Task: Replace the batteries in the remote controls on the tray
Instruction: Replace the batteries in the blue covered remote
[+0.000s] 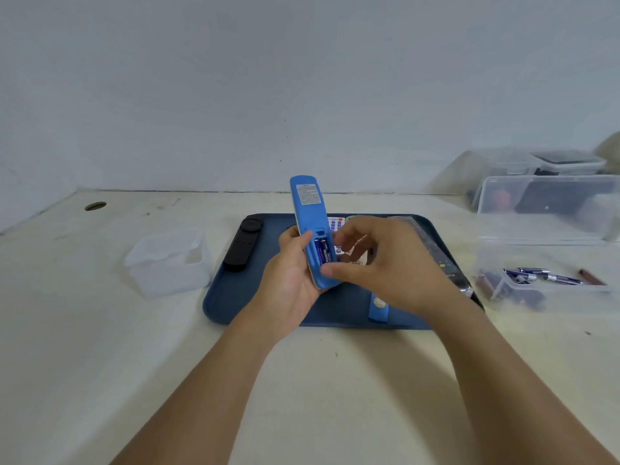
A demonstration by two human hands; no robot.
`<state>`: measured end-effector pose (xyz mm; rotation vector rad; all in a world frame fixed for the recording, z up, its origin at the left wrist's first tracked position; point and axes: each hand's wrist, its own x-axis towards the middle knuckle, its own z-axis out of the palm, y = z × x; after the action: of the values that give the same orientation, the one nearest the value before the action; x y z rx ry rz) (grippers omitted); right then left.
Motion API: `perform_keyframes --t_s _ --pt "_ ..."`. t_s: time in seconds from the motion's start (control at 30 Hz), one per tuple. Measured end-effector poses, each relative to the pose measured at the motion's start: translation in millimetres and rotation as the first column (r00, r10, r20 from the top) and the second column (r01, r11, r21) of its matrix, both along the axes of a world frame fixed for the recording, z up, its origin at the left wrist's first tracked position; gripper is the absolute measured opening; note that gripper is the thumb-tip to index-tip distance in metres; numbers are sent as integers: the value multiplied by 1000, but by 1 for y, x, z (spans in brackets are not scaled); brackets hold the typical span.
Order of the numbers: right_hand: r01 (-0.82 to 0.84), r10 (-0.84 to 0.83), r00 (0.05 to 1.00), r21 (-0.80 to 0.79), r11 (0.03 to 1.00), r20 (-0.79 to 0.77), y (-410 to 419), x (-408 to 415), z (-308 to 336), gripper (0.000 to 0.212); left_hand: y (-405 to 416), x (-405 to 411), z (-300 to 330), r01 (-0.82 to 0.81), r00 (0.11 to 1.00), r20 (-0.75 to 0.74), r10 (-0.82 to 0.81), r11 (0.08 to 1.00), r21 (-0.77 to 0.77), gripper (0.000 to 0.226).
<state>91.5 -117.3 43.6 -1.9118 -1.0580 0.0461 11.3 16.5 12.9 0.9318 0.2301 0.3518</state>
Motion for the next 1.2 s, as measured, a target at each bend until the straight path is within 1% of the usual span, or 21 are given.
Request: perform_keyframes --t_s 0.07,0.17,0.27,0.4,0.47,0.6,0.7,0.83,0.93,1.0,1.03,1.07,1.13,1.2 --pt "3 -2 998 -11 1000 70 6 -2 -6 37 0 -1 0 7 1000 27 -6 999 -50 37" --pt "5 -7 989 13 1000 150 9 -3 -9 41 2 -1 -1 33 999 14 -33 998 -51 42" --pt "-17 13 986 22 1000 169 12 -6 -11 42 4 -2 -1 48 999 -15 -49 998 -50 46" --pt "-6 2 974 17 1000 228 14 -9 -13 44 7 -3 -2 72 997 -16 -73 997 -26 50" --pt "6 -9 964 13 1000 265 15 -10 -15 41 8 -2 -3 59 998 -6 -59 998 -15 49" --pt "35 -43 941 28 999 337 21 -12 -21 31 5 1 -7 -1 999 33 -1 998 66 38" --pt "30 -44 941 46 998 335 24 -10 -28 21 3 3 -9 -36 999 0 37 988 149 27" --pt "38 -56 946 64 997 318 26 -9 -31 19 1 6 -13 -92 992 -62 112 961 263 31" --pt "33 -47 943 47 998 331 27 -11 -33 16 2 7 -13 -102 989 -72 130 946 307 32" --pt "24 -44 944 63 998 328 28 -12 -34 12 4 7 -12 -118 989 -52 139 949 292 25" --pt "25 -50 945 80 996 324 28 -12 -34 10 5 7 -11 -122 991 -28 134 959 256 19" --pt "33 -61 945 94 995 322 27 -11 -33 11 5 8 -11 -122 992 -3 125 971 204 20" --pt "48 -79 946 108 993 313 27 -10 -33 15 5 7 -11 -103 995 30 100 988 112 28" --pt "69 -98 950 107 992 295 27 -10 -32 13 5 6 -11 -68 997 49 66 997 46 34"
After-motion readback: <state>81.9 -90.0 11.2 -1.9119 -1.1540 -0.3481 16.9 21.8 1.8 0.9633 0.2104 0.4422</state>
